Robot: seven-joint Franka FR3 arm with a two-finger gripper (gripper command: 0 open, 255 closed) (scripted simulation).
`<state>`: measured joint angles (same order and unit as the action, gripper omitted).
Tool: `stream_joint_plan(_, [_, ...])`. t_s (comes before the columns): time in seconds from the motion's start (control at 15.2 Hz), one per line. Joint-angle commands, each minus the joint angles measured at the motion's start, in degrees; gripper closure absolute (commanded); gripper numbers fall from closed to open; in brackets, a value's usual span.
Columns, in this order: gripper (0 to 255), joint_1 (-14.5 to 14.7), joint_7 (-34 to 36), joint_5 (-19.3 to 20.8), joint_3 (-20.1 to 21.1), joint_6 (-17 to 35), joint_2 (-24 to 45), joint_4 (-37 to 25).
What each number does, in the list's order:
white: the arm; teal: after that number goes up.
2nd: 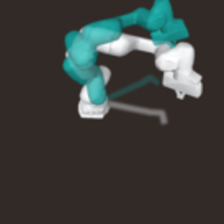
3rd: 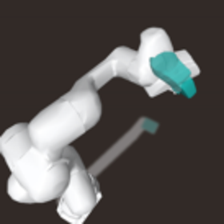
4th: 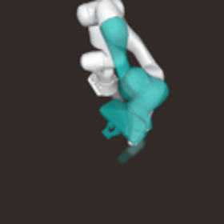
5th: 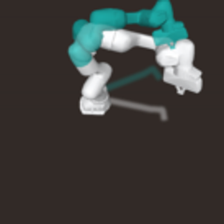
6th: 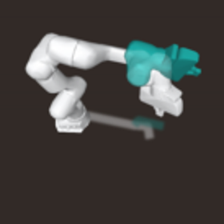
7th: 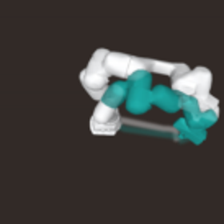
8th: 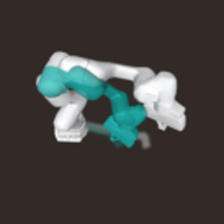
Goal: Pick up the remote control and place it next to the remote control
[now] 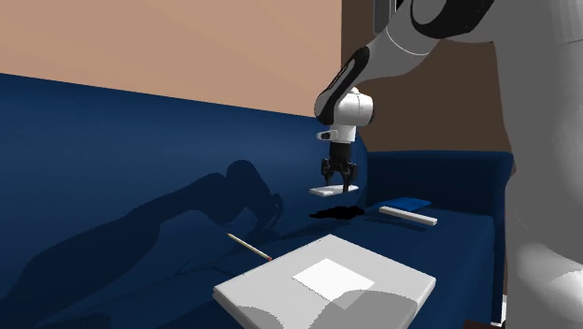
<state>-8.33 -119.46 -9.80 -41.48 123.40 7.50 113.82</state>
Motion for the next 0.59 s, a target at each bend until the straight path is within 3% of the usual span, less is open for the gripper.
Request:
stream_joint_plan(0.0, [255,-1.4,-2.5,0.3,-1.1,0.0,-0.8,0.8])
stream_joint_plan(0.53, [255,-8.2,-14.4,-2.0,-5.3,-1.6,0.5,-0.5])
